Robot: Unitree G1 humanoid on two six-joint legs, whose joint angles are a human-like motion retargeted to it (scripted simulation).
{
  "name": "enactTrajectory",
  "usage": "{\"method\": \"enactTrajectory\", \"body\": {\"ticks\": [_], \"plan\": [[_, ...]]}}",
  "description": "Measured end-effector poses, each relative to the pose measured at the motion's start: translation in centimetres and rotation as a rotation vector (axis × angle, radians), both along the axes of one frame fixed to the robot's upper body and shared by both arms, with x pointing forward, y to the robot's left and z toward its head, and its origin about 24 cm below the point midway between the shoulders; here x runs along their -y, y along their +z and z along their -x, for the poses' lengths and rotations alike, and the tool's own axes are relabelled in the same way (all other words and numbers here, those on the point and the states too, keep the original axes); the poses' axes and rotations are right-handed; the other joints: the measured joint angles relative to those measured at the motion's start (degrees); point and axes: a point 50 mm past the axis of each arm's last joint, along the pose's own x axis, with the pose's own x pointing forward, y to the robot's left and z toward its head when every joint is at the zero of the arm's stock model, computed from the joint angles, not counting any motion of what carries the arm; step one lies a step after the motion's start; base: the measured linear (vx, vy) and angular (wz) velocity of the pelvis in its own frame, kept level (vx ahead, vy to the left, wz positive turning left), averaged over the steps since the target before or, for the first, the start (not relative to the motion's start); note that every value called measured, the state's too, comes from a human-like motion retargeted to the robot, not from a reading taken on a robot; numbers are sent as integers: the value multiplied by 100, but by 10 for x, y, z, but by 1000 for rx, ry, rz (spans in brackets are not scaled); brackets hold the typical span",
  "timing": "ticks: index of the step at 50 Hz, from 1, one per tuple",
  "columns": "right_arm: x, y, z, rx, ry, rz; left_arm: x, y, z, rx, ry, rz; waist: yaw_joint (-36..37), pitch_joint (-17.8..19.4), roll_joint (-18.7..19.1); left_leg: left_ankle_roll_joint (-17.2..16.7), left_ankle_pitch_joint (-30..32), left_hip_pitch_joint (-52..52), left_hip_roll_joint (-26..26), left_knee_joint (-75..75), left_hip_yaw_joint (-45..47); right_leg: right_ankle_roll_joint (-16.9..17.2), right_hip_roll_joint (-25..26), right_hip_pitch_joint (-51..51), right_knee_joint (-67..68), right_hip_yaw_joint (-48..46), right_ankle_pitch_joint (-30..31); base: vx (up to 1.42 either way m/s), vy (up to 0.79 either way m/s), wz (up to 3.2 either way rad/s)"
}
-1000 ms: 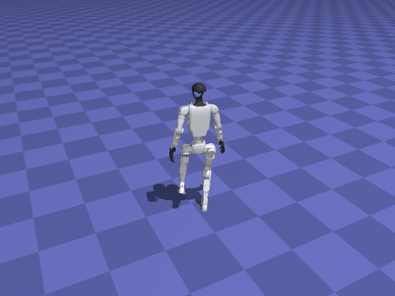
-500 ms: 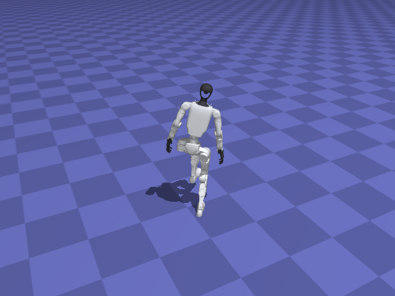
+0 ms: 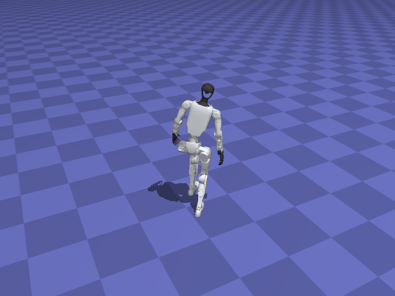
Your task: Sport exercise
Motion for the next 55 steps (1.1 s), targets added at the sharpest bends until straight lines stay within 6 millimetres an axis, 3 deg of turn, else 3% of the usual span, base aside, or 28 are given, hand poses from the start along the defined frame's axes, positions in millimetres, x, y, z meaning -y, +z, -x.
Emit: {"method": "enactTrajectory", "body": {"ticks": [8, 15, 19, 25, 29, 36, 42, 45, 48, 50, 55], "plan": [[-3, 5, -18, 57, 47, 35, 4, 5, -6, 46, -10, -21, -137, -162, -19, -157, 45, 549, 518, -580, 220, -89, 29, 212, -164, -346, -10, 6, 5, 50], [-10, 8, -32, 102, 65, 59, 1, 2, -1, 29, 18, -50, -322, -283, -238, -158, 11, 1198, 487, -1312, 474, -156, -198, 595, -182, -690, -174, 13, 10, 80], [-17, 7, -37, 119, 68, 47, -4, -2, 8, -4, 48, -61, -434, -323, -504, -74, -97, 1674, 86, -1783, 465, -88, -483, 803, 71, -873, -231, 18, 11, 86], [-29, 3, -36, 121, 75, 12, -16, -11, 30, -80, 90, -82, -672, -348, -1026, -2, 17, 2369, -760, -2422, 300, 283, -1014, 812, 1217, -786, 84, 20, 10, 101], [-36, 2, -38, 127, 84, -11, -29, -14, 45, -129, 111, -108, -826, -381, -1383, 55, 242, 2943, -1284, -3249, 114, 128, -1946, 423, 2355, -1078, 116, 23, 7, 90], [-40, 0, -35, 128, 76, -21, -43, -20, 72, -223, 107, -157, -1220, -303, -1599, 52, 390, 3765, -1833, -4038, -566, -113, -2551, -702, 3359, -803, -81, 28, 1, 94], [-35, -1, -29, 95, 56, -13, -51, -20, 79, -265, 71, -186, -1359, -229, -1261, -26, 452, 4655, -1505, -4977, -1331, -298, -2242, -1744, 2569, -789, -8, 34, -7, 58], [-33, -3, -21, 66, 32, -8, -53, -20, 80, -271, 51, -201, -1347, -224, -1081, -45, 341, 4952, -1229, -5205, -1596, -208, -1950, -2091, 1741, -829, 204, 36, -10, 40], [-31, -7, -9, 33, 5, -3, -53, -21, 84, -281, 34, -212, -1358, -195, -1161, 4, 108, 5071, -1306, -4953, -1739, 14, -1900, -2460, 1170, -640, 226, 33, -11, 37], [-29, -7, -9, 28, -13, -1, -56, -19, 79, -268, 28, -228, -1207, -346, -910, -86, -18, 5128, -843, -5130, -1799, 42, -1463, -2399, 28, -809, 529, 39, -14, -4], [-26, -10, 6, -15, -34, 7, -56, -19, 77, -256, 31, -239, -1108, -431, -1034, -75, -479, 5291, -871, -4459, -1900, 152, -1374, -2639, -31, -673, 685, 38, -14, 18]]}}
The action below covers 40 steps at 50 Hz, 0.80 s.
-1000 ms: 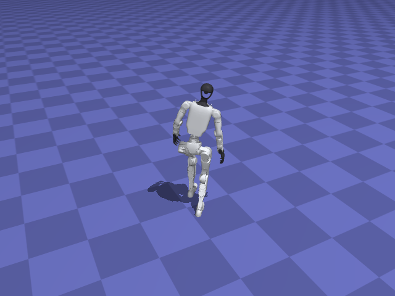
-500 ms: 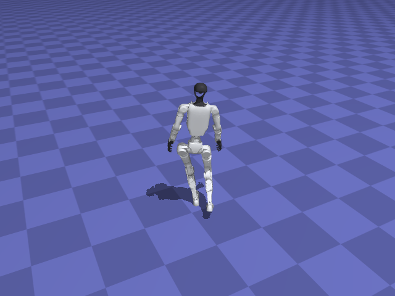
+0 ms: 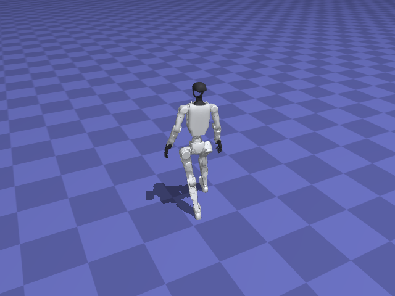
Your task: Sport exercise
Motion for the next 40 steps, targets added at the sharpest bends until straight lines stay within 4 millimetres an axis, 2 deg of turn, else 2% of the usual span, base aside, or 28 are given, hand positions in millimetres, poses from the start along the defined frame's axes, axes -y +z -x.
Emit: {"method": "enactTrajectory", "body": {"ticks": [3, 6, 8, 10, 13, 16, 18, 20, 22, 25, 27, 32, 35, 40], "plan": [[2, -1, 6, -24, 2, 4, -1, 1, -1, 14, 16, 1, 54, -60, -3, -96, -207, 111, 107, 563, -10, -82, 108, 121, 364, -90, 200, 45, -17, 18], [4, -1, 11, -43, 14, 12, -2, 2, 0, 24, 44, 6, 97, -97, 70, -334, -204, 184, 375, 1372, 171, -231, 271, 365, 799, -267, 282, 49, -16, 19], [6, -1, 13, -50, 26, 20, -4, 2, 1, 31, 63, 9, 75, -115, 151, -546, 99, 133, 873, 2081, 709, -344, 350, 605, 983, -435, 196, 49, -14, 40], [8, 0, 10, -44, 47, 29, -8, 4, -1, 45, 87, 12, 115, -78, 520, -779, 397, -4, 1735, 2977, 1085, -536, 823, 1137, 582, -769, 241, 47, -16, 10], [10, 3, 5, -30, 71, 43, -11, 7, -4, 67, 95, 13, 246, -112, 827, -987, 1078, -478, 2431, 4275, 1209, -748, 1344, 1541, 267, -945, 220, 43, -16, -15], [13, 6, -4, -5, 92, 60, -13, 10, -10, 93, 82, 14, 409, -129, 1002, -864, 1392, -1148, 3012, 5428, 1349, -898, 1717, 1915, -54, -990, 144, 44, -16, -20], [15, 8, -9, 9, 103, 71, -14, 12, -13, 103, 71, 17, 538, -126, 1076, -659, 1217, -1631, 3303, 5984, 1429, -949, 1903, 2145, -177, -972, 46, 45, -15, -25], [17, 12, -20, 38, 105, 77, -16, 16, -22, 123, 60, 20, 649, -127, 1003, -424, 952, -2202, 3321, 6196, 1498, -940, 1969, 2567, -739, -863, 96, 46, -13, -23], [15, 13, -23, 51, 112, 75, -15, 15, -19, 120, 63, 25, 770, -93, 1030, -297, 576, -2649, 3342, 6197, 1572, -917, 2059, 2758, -673, -780, -70, 47, -11, -31], [13, 16, -35, 89, 118, 65, -15, 15, -19, 125, 74, 37, 881, -58, 916, -229, 245, -3310, 3067, 5609, 1726, -839, 2022, 3198, -1001, -568, -191, 51, -8, -26], [10, 18, -42, 115, 127, 50, -15, 15, -18, 123, 86, 44, 870, -62, 736, -265, 275, -3617, 2718, 4810, 1866, -776, 1849, 3540, -1414, -415, -202, 54, -5, -16], [0, 19, -52, 142, 191, 24, -12, 9, -6, 86, 125, 54, 791, -160, 509, -596, 614, -4094, 2007, 2726, 1843, -728, 1578, 3952, -1672, -173, -467, 52, -2, -22], [-5, 18, -51, 135, 226, 14, -10, 5, 3, 59, 149, 60, 780, -214, 527, -697, 626, -4315, 1835, 2446, 1641, -770, 1611, 3997, -1208, -50, -799, 48, 3, -32], [-11, 11, -41, 96, 225, -12, -11, 3, 13, 39, 210, 66, 707, -280, 195, -484, 1044, -3994, 1399, 2634, 1731, -710, 1235, 4184, -292, 159, -1213, 49, 8, -20]]}}
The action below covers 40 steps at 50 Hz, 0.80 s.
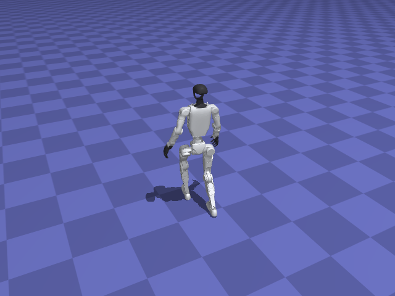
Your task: Sport exercise
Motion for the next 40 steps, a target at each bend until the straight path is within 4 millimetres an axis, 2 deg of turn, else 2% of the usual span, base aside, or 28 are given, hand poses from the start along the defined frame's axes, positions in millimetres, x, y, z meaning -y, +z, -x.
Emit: {"method": "enactTrajectory", "body": {"ticks": [3, 5, 8, 10, 15, 18, 20, 22, 23, 27, 28, 30, 35, 37, 40], "plan": [[-1, -5, 10, -38, -14, -13, 1, 0, 1, 4, 25, 10, -96, -28, -328, 246, -102, 271, -369, 170, 226, 264, -433, -102, 1060, 57, 16, 45, 11, -1], [-1, -6, 14, -56, -20, -24, -1, 1, -2, 20, 31, 14, -226, -40, -733, 427, -59, 627, -833, -232, 466, 615, -945, -267, 1834, 142, 396, 43, 12, 25], [-1, -8, 19, -73, -27, -40, -1, 3, -5, 39, 11, 17, -409, -92, -985, 541, -107, 929, -1145, -505, 611, 904, -1392, -624, 2782, 77, 940, 37, 10, 13], [1, -7, 16, -65, -30, -47, -4, 6, -12, 58, -13, 16, -510, -174, -1108, 557, 90, 1314, -1344, -1257, 646, 969, -1740, -1036, 3250, -7, 1164, 36, 8, -2], [4, -4, 12, -44, -38, -50, -10, 9, -16, 55, -66, -4, -796, -223, -1140, 470, 137, 1809, -1467, -1840, 677, 767, -2374, -1864, 3630, -356, 844, 33, 3, -12], [7, -2, 7, -28, -41, -46, -13, 10, -19, 45, -82, -17, -894, -228, -1037, 413, 220, 2192, -1408, -2346, 589, 622, -2411, -2257, 3193, -515, 546, 29, -3, -17], [8, 0, 1, -17, -45, -44, -16, 11, -24, 41, -89, -23, -880, -230, -856, 362, 265, 2470, -1213, -2748, 492, 520, -2163, -2399, 2654, -645, 452, 27, -6, -20], [7, -1, 4, -27, -52, -44, -15, 9, -21, 22, -93, -21, -925, -208, -906, 367, 174, 2517, -1242, -2616, 481, 535, -2166, -2525, 2378, -592, 364, 23, -8, -13], [8, 0, 1, -24, -55, -46, -17, 10, -24, 20, -92, -22, -874, -199, -809, 360, 172, 2668, -1108, -2798, 432, 507, -1954, -2486, 2054, -624, 411, 23, -8, -22], [5, -3, 7, -45, -64, -53, -14, 6, -17, -9, -74, -11, -841, -194, -969, 412, -74, 2750, -1170, -2446, 393, 568, -1880, -2479, 1770, -447, 396, 17, -9, -3], [4, -4, 7, -49, -64, -56, -14, 6, -16, -14, -65, -9, -809, -200, -1001, 427, -147, 2777, -1164, -2364, 381, 563, -1844, -2425, 1712, -429, 394, 19, -10, -24], [4, -3, 2, -44, -62, -63, -15, 6, -19, -12, -45, -3, -609, -64, -840, 431, -236, 3206, -886, -2591, 312, 449, -1466, -1897, 1132, -545, 487, 21, -10, -49], [-1, -5, 3, -55, -43, -78, -7, 0, -7, -32, 1, 36, -443, -27, -1033, 444, -568, 3293, -886, -2028, 323, 383, -1484, -1555, 1162, -530, 196, 12, -10, -20], [-1, -2, -5, -42, -34, -89, -5, 0, -9, -22, 17, 60, -324, 82, -814, 415, -622, 3635, -568, -2208, 268, 298, -1079, -1025, 492, -625, 398, 15, -9, -39], [-4, -3, -6, -39, -24, -109, 3, -3, -5, -26, 30, 98, -297, 147, -866, 392, -775, 3661, -516, -1867, 305, 314, -1053, -903, 609, -594, 312, 6, -8, -20]]}}
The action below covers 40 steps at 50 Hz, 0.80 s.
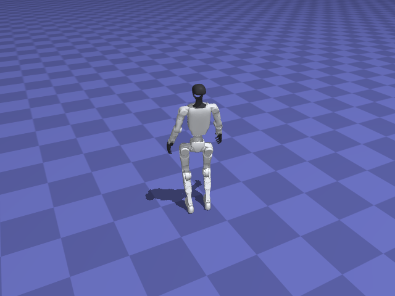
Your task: Sport exercise
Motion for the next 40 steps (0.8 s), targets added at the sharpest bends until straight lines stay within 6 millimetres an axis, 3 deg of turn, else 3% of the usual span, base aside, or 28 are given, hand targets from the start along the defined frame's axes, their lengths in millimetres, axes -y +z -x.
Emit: {"method": "enactTrajectory", "body": {"ticks": [4, 12, 22, 35, 40], "plan": [[-2, 2, -8, 11, 17, -42, 7, 0, -8, 25, 3, 58, 30, -5, 220, -33, -20, 231, 313, -254, -10, -50, 404, 399, -743, -11, 271, 11, -6, -26], [-12, 0, -7, -4, 50, -131, 18, 3, -28, 80, -25, 140, -104, 75, 321, -126, -179, 250, 463, -9, 110, 15, 531, 431, -651, 74, 225, 1, -3, -10], [-6, 1, -6, -28, 42, -179, 16, 15, -61, 160, -61, 170, -317, 3, 463, -253, 38, 195, 526, -436, 257, 82, 613, 168, -785, 154, 355, 0, 0, 0], [-8, 5, -18, 16, 21, -186, 7, 22, -73, 204, -57, 130, -531, -150, 319, -333, 650, 168, 281, -1371, 249, 91, 489, -509, -480, 313, 382, -2, -2, -2], [-8, 8, -25, 28, 51, -162, 8, 17, -64, 166, -64, 131, -580, -195, 224, -402, 923, 223, 139, -1672, 45, 87, 454, -785, -274, 347, 417, -9, -6, -11]]}}
